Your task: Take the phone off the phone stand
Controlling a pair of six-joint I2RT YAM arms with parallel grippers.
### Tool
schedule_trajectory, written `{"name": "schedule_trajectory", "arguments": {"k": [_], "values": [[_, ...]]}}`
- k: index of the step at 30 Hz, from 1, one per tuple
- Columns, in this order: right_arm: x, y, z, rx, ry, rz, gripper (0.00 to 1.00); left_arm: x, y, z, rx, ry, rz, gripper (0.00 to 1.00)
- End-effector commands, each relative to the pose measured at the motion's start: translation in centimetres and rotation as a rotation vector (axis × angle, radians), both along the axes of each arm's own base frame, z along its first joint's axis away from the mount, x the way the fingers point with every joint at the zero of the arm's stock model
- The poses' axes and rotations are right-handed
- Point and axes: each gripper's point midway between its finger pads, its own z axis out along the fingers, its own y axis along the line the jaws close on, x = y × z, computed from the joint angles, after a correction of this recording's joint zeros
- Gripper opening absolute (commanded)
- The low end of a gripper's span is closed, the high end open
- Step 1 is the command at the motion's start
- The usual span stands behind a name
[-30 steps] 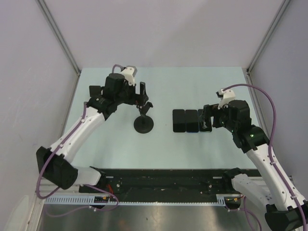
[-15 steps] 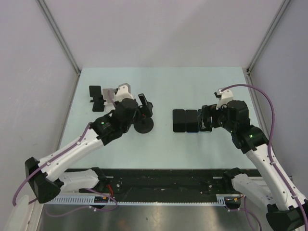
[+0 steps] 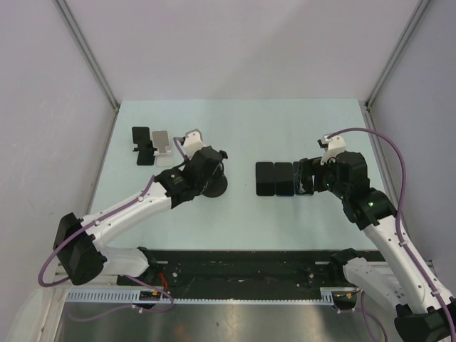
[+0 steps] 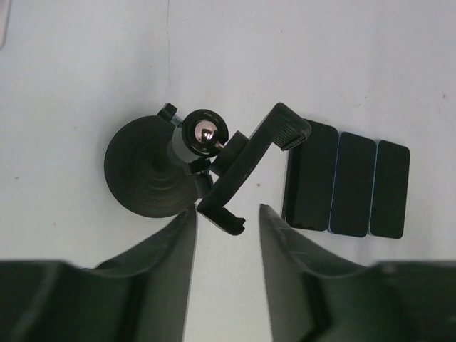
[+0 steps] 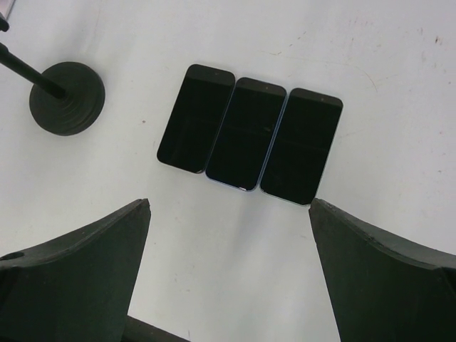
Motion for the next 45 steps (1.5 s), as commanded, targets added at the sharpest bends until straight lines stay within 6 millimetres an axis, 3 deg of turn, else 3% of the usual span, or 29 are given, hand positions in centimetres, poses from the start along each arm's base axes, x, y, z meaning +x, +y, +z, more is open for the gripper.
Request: {"name": "schedule_trajectory", "arguments": {"k": [1, 9, 13, 14, 19, 20, 26, 33, 37, 45], "values": [[0.6, -0.4, 1.2, -0.01, -0.064, -0.02, 1.0, 0.3, 0.1, 0.1, -0.002, -0.011, 0.027, 0.4], [0.9, -0.3, 1.2, -0.015, -0.071, -0.02, 1.0, 1.0, 1.2, 0.6, 0.105, -0.044, -0.004, 0.0], [1.1, -0.3, 1.3, -0.018, -0.077, -0.018, 1.0, 2.4, 3.8, 1.7, 0.2, -0.078, -0.014, 0.0], [1.1, -0.3, 1.3, -0.018, -0.077, -0.018, 1.0, 3.0, 3.8, 2.1, 0.249, -0.102, -0.087, 0.01], [1.3, -0.2, 1.4, -0.021, -0.083, -0.012, 1.0, 7.1, 8.0, 5.2, 0.299, -0.195, -0.147, 0.0], [1.3, -0.3, 1.5, -0.024, -0.086, -0.014, 1.0, 8.2, 9.8, 6.1, 0.328, -0.212, -0.132, 0.0], [1.6, -0.5, 1.5, -0.028, -0.084, -0.025, 1.0, 12.3, 12.9, 8.2, 0.4, -0.251, -0.166, 0.0], [2.3, -0.7, 1.4, -0.029, -0.072, -0.042, 0.99, 16.6, 14.3, 7.4, 0.409, -0.243, -0.18, 0.0], [2.6, -0.9, 1.4, -0.025, -0.067, -0.059, 1.0, 17.7, 13.5, 8.2, 0.343, -0.27, -0.183, 0.0], [3.2, -0.9, 1.5, -0.012, -0.059, -0.081, 0.99, 19.7, 15.0, 7.6, 0.325, -0.276, -0.093, 0.0]]}}
